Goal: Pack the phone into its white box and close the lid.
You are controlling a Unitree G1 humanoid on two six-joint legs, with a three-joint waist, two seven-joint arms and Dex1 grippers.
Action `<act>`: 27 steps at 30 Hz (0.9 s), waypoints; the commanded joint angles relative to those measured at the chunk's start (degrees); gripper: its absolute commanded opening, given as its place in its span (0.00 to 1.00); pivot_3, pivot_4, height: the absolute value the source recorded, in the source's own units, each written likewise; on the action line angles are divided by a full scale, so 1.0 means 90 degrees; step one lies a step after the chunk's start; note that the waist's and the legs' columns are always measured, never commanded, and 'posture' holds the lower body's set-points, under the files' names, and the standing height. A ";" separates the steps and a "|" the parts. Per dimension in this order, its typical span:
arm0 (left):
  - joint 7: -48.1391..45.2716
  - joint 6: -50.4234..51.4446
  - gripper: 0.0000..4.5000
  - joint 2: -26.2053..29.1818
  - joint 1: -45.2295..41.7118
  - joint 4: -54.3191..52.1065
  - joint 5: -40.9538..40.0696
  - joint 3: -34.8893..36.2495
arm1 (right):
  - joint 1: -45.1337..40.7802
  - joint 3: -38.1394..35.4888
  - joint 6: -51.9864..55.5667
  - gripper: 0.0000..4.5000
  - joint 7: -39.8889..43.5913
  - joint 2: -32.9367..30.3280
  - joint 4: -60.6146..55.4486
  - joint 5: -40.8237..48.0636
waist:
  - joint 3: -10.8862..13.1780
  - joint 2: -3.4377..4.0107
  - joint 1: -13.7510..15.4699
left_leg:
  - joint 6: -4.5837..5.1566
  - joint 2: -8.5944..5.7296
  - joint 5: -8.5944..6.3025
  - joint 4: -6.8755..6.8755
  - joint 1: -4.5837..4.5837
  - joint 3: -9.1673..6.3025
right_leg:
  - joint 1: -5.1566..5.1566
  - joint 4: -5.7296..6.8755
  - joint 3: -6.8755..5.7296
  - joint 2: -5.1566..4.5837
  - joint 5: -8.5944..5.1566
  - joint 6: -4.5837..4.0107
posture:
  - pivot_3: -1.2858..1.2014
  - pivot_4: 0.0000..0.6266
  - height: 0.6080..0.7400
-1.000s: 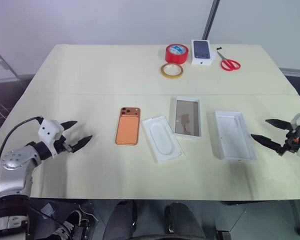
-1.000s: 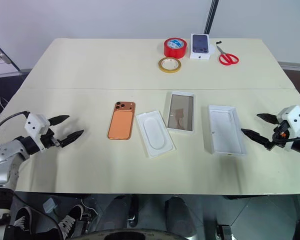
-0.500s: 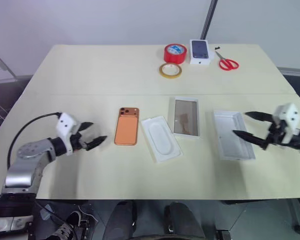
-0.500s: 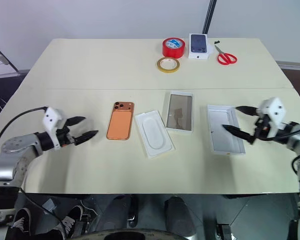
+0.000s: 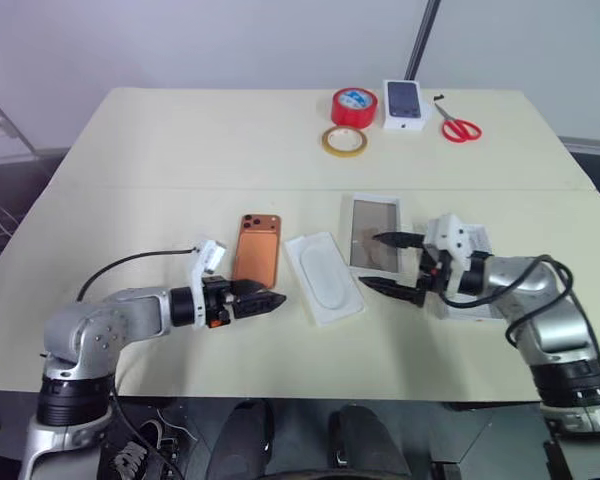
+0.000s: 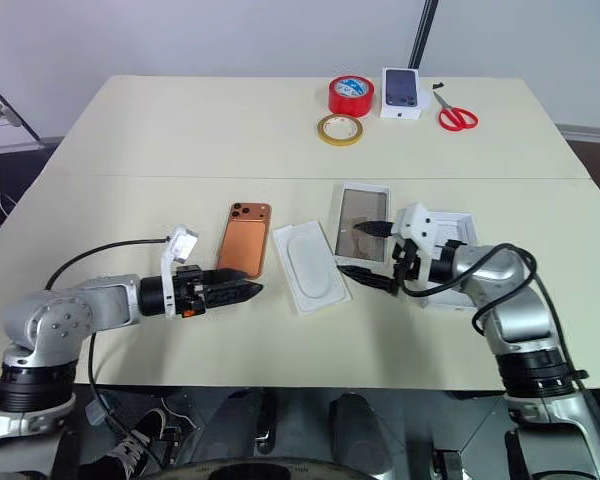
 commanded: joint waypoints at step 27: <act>0.1495 0.0473 0.01 -0.1931 -0.0609 0.1681 0.0350 -0.0300 | -0.0047 -0.0028 -0.0396 1.00 -0.0058 0.0003 0.0066 -0.0222 | -0.0004 0.0001 0.0129 | -0.0003 -0.0007 0.0001 0.0002 0.0046 -0.0005 | 0.0051 -0.0011 0.0000 0.0001 0.0000 0.0000 | 0.52 0.24 1.00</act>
